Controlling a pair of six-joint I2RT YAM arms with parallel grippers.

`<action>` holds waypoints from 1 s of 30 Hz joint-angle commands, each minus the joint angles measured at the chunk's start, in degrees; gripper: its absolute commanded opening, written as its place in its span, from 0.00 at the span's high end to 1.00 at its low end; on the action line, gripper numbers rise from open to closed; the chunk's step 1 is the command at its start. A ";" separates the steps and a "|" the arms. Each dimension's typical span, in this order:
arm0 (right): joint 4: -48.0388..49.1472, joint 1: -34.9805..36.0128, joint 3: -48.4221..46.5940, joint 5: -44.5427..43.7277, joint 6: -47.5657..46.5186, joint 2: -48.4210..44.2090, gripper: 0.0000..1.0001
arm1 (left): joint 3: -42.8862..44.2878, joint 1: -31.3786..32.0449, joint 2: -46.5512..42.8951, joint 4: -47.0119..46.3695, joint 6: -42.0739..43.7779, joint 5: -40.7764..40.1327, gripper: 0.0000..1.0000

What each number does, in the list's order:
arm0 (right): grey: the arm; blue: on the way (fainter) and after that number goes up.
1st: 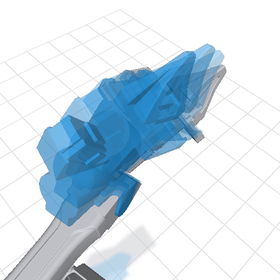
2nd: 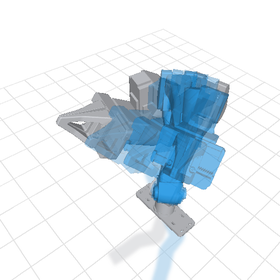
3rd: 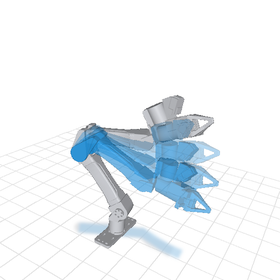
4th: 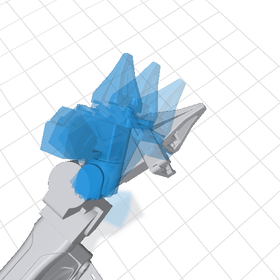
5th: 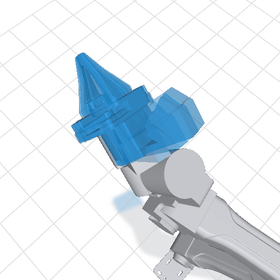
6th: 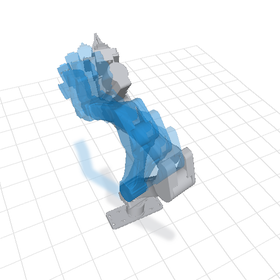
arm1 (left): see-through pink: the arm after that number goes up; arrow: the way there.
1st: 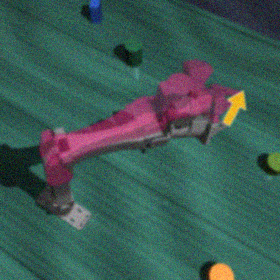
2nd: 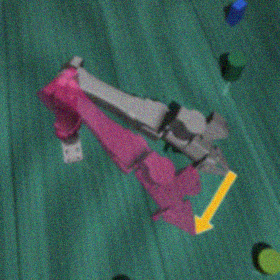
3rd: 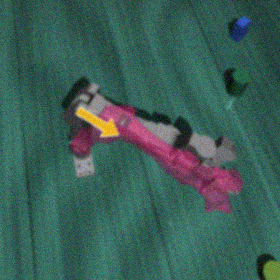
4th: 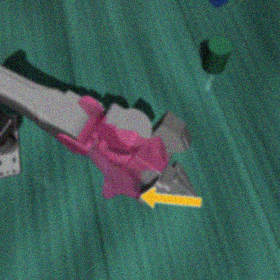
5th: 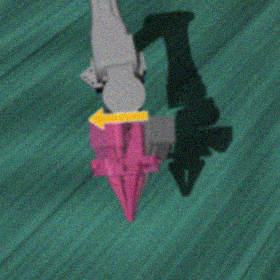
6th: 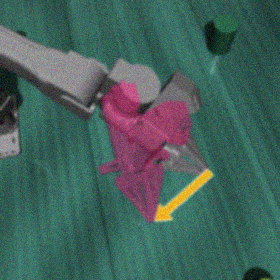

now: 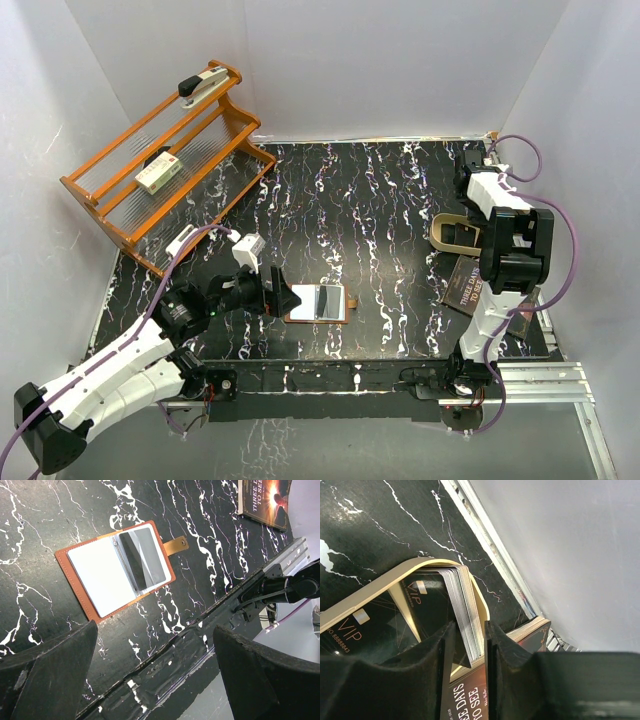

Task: Put the credit cards into the card holder
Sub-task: Pick up the credit card from the storage box.

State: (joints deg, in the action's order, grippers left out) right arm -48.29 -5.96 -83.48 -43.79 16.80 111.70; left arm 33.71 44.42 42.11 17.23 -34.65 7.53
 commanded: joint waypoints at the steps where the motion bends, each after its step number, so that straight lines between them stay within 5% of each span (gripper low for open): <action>1: -0.49 -0.92 -2.32 -2.44 0.05 -2.24 0.75 | -0.41 -0.04 -1.04 -0.55 0.37 1.08 0.02; 9: 1.83 -1.33 -0.85 1.33 -0.97 -3.69 0.81 | -0.67 -0.07 -1.41 -0.70 0.13 1.17 0.01; 23: 2.30 -1.28 -1.00 3.35 -1.15 -1.45 0.64 | -0.71 -0.05 -1.11 -0.89 0.21 1.29 0.02; 30: 1.57 -1.40 -1.11 1.60 -1.08 -0.61 0.65 | -0.56 -0.04 -1.07 -0.65 0.21 1.22 0.01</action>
State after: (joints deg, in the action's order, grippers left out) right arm -47.79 -6.92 -83.48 -39.53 15.35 110.98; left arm 33.63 44.42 41.74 16.73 -34.70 8.10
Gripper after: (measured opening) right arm 0.357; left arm 0.984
